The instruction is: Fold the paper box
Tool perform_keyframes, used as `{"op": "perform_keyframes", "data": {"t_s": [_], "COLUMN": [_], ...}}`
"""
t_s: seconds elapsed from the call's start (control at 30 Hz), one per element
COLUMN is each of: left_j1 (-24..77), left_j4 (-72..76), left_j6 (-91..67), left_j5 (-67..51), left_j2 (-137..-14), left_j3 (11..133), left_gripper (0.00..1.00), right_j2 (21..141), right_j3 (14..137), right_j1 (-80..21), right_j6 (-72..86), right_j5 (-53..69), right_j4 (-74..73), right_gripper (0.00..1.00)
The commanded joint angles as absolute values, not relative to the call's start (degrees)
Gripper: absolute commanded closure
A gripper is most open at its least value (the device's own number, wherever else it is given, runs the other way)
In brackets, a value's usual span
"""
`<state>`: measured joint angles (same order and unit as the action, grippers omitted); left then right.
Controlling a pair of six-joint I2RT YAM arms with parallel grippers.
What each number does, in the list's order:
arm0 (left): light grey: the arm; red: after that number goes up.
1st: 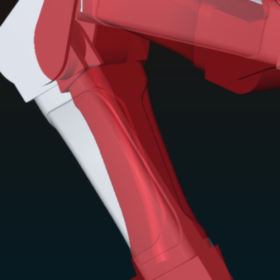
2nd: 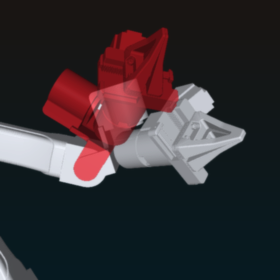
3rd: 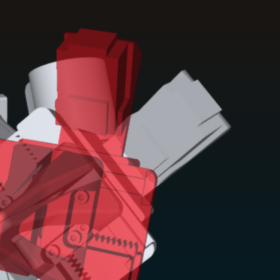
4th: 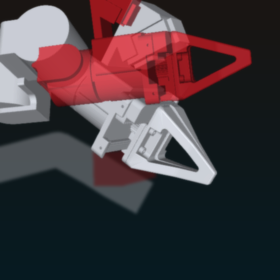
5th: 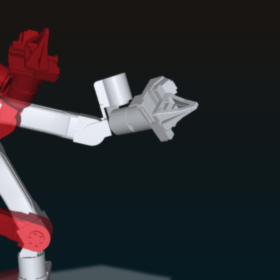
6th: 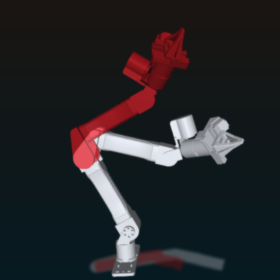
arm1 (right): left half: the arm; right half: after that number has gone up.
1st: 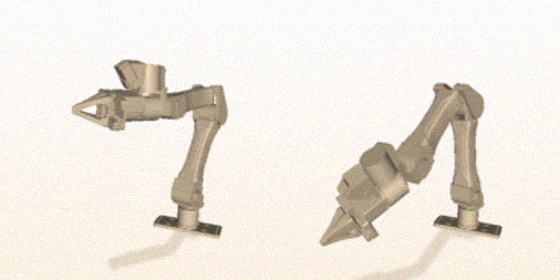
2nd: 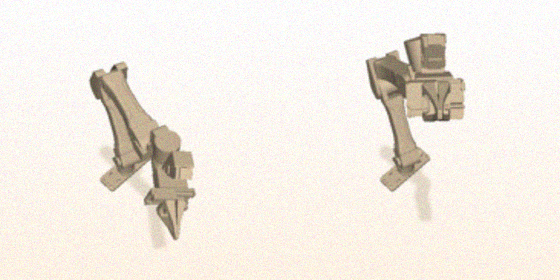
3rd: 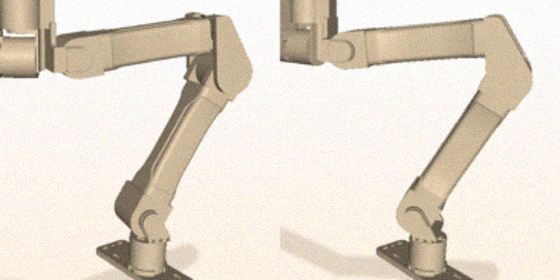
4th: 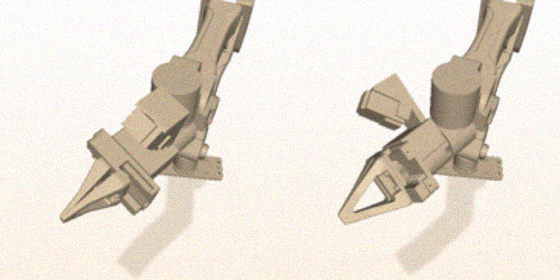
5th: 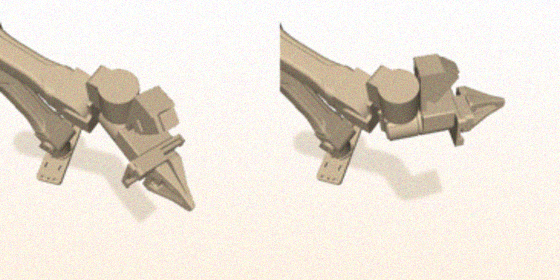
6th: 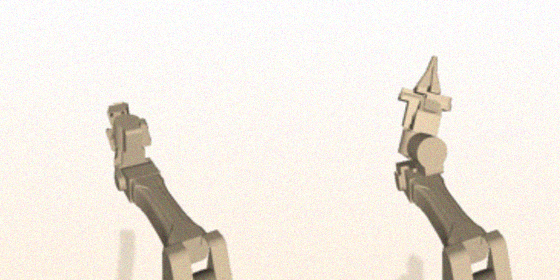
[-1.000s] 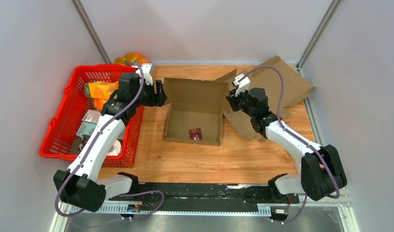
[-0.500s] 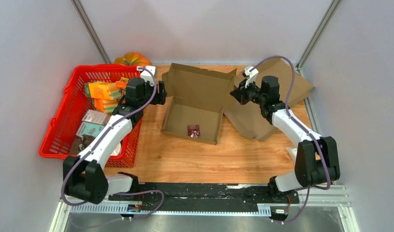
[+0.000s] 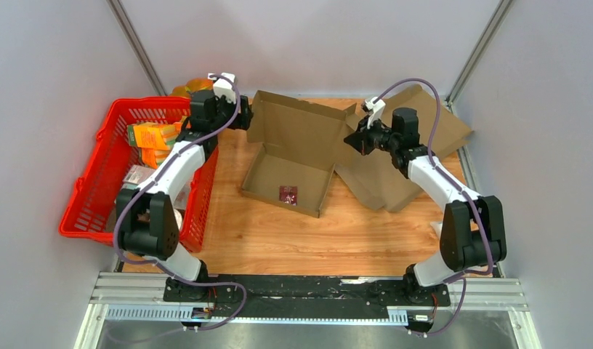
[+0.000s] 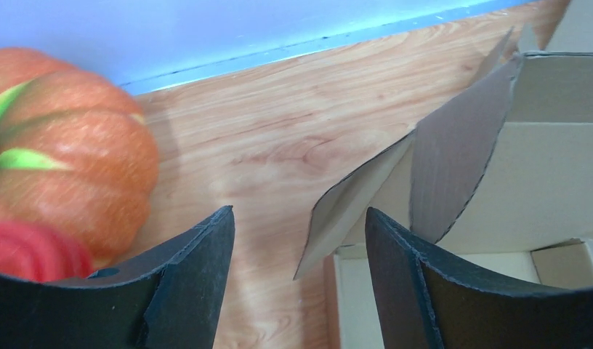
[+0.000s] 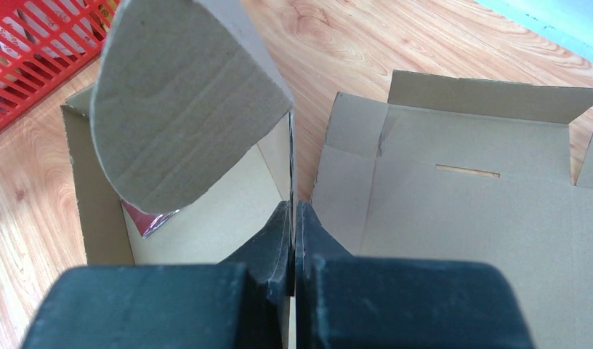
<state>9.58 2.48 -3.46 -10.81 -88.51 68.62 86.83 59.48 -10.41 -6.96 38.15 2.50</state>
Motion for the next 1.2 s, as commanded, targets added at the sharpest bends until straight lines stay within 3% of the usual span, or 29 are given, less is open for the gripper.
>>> {"op": "perform_keyframes", "data": {"t_s": [0.0, 0.13, 0.3, 0.33, 0.4, 0.53, 0.57, 0.73, 0.87, 1.17], "left_j1": [9.4, 9.4, 9.49, 9.49, 10.19, 14.04, 15.11, 20.03, 20.74, 22.67], "left_j4": [7.99, 7.3, 8.96, 10.62, 11.69, 11.69, 12.21, 14.41, 15.55, 24.87], "left_j6": [-1.06, -0.18, -2.28, -3.68, -5.88, -7.03, -7.55, -12.29, -15.55, -20.74], "left_j5": [-22.66, -28.99, -27.43, -26.64, -25.14, -14.99, -12.51, 4.28, 6.68, 4.93], "left_j2": [-92.63, -96.32, -94.75, -93.53, -92.2, -86.42, -85.35, -77.88, -74.01, -68.12], "left_j3": [72.95, 76.37, 74.01, 72.09, 70.32, 63.92, 62.5, 54.41, 50.28, 38.68], "left_gripper": [0.26, 0.36, 0.66, 0.76, 0.87, 1.0, 1.0, 1.0, 1.0, 1.0], "right_j2": [87.71, 89.21, 88.25, 87.63, 85.44, 81.57, 81.04, 80.85, 81.04, 82.62], "right_j3": [62.84, 64.86, 63.2, 62.32, 60.56, 59.59, 60.46, 63.71, 64.16, 58.55], "right_j1": [-9.93, -10.02, -11.51, -12.99, -14.93, -23.43, -25.03, -32.51, -35.06, -44.82], "right_j6": [-8.53, -8.35, -4.75, -3.79, -0.36, 12.98, 16.75, 34.59, 43.32, 35.0], "right_j5": [39.37, 40.25, 39.03, 37.98, 29.91, 12.44, 2.21, -23.14, -32.41, -49.21], "right_j4": [2.37, 1.41, 3.94, 4.91, 6.23, 4.93, 3.53, -9.28, -13.89, 2.5], "right_gripper": [1.0, 1.0, 1.0, 1.0, 1.0, 1.0, 1.0, 1.0, 1.0, 0.99]}}
